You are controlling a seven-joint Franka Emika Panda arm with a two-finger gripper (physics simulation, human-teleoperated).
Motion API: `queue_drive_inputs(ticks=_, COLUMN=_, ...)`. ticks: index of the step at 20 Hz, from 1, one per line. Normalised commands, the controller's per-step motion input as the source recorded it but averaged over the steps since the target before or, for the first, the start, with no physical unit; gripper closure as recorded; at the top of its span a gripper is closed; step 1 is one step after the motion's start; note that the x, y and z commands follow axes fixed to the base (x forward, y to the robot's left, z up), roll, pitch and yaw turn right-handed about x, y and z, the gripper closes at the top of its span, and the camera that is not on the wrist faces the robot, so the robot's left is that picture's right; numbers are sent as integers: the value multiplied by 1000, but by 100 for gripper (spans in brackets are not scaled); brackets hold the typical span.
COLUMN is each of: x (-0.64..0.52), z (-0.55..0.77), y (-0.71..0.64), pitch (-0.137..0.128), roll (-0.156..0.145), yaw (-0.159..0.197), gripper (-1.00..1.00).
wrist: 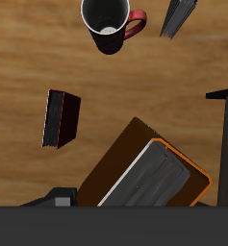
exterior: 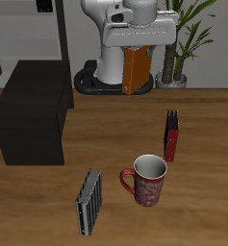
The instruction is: Place the orange book flat on top of the shelf
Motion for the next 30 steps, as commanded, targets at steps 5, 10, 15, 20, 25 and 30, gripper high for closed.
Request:
queue_drive_inputs(ticks=5, x=-96, z=149, y=-650, pitch=34, roll=-32, yaw=18, gripper=100)
queue_drive_inputs(ticks=10, x=-63, z=131, y=-488, pitch=18, roll=-1, yaw=71, gripper=100)
queue_drive_inputs(ticks=15, x=7, z=50, y=-366, pitch=17, roll=-11, yaw=77, gripper=100)
queue_drive_inputs(ticks=20, x=102, z=-51, y=-309, pitch=11, roll=17, yaw=142, gripper=100)
queue_drive_inputs(ticks=25, x=130, z=2, y=-309, pitch=2, roll=8, yaw=49, gripper=100)
queue_drive_inputs(ticks=30, x=235, z=-150, y=-171, pitch=3, roll=39, yaw=133, gripper=100)
